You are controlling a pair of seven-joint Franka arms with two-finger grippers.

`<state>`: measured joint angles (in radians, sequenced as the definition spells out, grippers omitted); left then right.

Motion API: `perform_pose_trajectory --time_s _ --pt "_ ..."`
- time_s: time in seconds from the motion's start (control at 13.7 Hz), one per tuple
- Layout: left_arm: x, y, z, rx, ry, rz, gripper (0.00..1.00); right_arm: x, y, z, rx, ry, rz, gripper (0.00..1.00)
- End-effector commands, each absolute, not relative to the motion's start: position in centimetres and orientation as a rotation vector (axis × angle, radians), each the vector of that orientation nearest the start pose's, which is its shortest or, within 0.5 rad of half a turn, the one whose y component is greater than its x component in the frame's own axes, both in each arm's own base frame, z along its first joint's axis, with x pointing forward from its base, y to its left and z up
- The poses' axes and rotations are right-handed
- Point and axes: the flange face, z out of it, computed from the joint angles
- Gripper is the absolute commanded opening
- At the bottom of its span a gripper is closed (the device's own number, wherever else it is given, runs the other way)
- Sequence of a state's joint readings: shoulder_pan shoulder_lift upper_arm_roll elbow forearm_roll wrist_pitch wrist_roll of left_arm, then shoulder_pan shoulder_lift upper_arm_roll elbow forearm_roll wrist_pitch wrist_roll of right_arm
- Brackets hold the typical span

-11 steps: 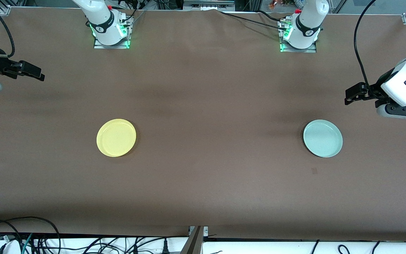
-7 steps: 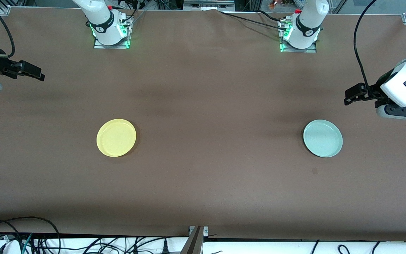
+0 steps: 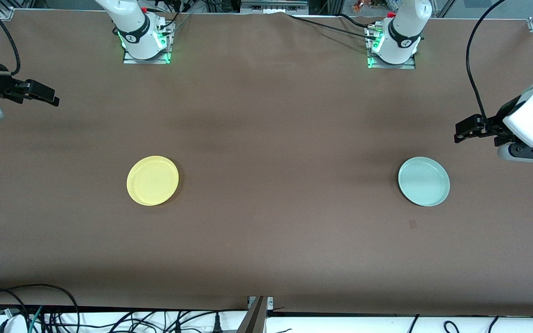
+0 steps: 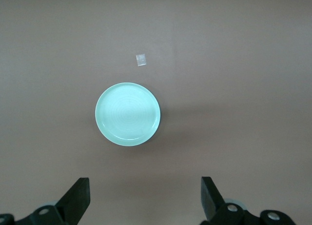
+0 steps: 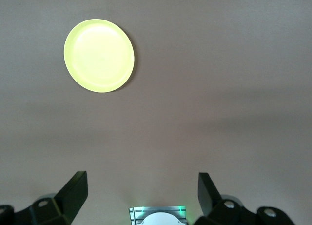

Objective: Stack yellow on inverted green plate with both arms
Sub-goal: 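Move the left gripper toward the pale green plate's rim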

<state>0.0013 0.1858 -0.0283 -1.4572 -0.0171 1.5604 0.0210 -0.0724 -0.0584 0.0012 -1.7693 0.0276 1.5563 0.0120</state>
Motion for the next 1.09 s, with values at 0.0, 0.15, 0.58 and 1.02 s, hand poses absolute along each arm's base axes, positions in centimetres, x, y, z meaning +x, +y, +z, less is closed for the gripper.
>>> perform_pose_trajectory --time_s 0.0,0.15,0.58,1.02 --pt "62.7 4.0 53.8 -3.255 -0.078 0.204 1.0 52.3 -3.2 56.2 -3.109 0.119 0.245 1.0" --pt "63.7 7.0 50.3 -3.348 -0.134 0.271 1.0 52.3 -3.2 56.3 -3.109 0.119 0.241 1.0" --pt "65.1 17.3 40.7 -3.547 -0.005 0.199 1.0 52.3 -3.2 56.2 -3.109 0.121 0.241 1.0" --pt "64.1 24.1 29.2 -3.742 -0.217 0.213 1.0 52.4 -3.0 56.1 -3.11 0.116 0.243 1.0"
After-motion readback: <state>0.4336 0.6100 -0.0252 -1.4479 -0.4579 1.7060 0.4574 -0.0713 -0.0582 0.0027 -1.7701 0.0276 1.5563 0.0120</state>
